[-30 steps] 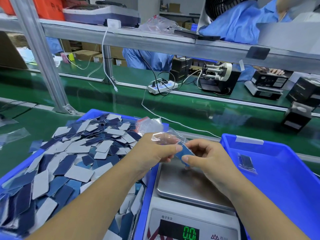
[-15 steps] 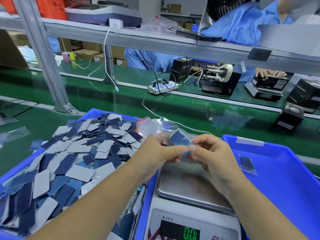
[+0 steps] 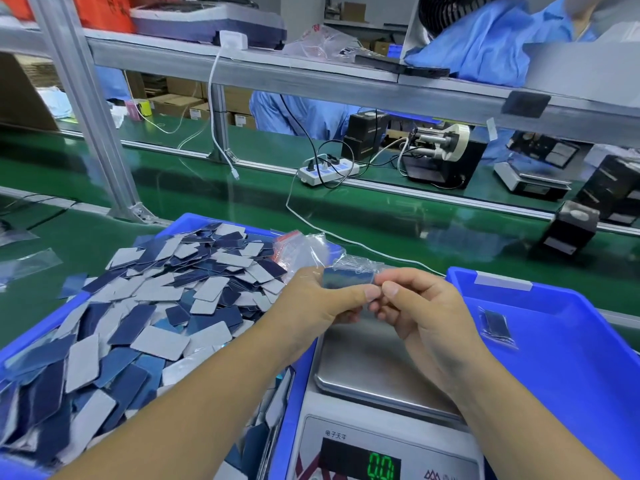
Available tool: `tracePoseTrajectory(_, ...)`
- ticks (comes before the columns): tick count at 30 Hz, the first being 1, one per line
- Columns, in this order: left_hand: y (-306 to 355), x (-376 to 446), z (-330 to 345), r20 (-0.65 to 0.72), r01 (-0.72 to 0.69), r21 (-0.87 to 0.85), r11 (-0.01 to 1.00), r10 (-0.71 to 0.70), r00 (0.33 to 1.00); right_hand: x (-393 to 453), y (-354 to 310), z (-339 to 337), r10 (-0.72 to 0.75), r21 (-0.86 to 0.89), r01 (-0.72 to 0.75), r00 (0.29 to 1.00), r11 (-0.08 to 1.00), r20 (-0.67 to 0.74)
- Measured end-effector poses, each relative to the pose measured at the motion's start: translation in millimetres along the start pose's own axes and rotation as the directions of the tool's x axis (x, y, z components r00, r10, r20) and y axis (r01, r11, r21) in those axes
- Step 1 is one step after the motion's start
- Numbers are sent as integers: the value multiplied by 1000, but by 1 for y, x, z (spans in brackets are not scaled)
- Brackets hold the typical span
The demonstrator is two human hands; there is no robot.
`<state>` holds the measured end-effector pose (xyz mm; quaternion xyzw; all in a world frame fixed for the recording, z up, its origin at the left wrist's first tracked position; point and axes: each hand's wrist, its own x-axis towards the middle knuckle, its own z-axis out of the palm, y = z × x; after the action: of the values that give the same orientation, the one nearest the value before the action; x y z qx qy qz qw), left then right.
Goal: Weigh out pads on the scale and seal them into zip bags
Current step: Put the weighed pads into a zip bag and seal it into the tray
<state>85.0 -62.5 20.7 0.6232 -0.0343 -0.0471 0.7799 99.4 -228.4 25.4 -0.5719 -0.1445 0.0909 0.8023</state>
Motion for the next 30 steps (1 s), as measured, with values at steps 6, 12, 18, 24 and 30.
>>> tracePoseTrajectory(6,4,1,2,-1,-85,55,995,86,996,-1,-2,-7,-33,-61,35,998,998,48)
tracePoseTrajectory(12,-2,2,1,-72,-113,84,990,119,990,0,2,-4,-88,-160,85,996,983,-13)
tracePoseTrajectory(18,-2,3,4,-84,-186,38,982,189,978,1,2,-6,-33,-25,34,999,999,34)
tracePoseTrajectory(24,-6,1,4,-24,-245,102,964,249,968,-1,-1,1,-57,-136,52,998,989,-31)
tracePoseTrajectory(30,-9,2,4,52,-223,234,946,217,975,0,0,1,-14,-156,3,998,988,-67)
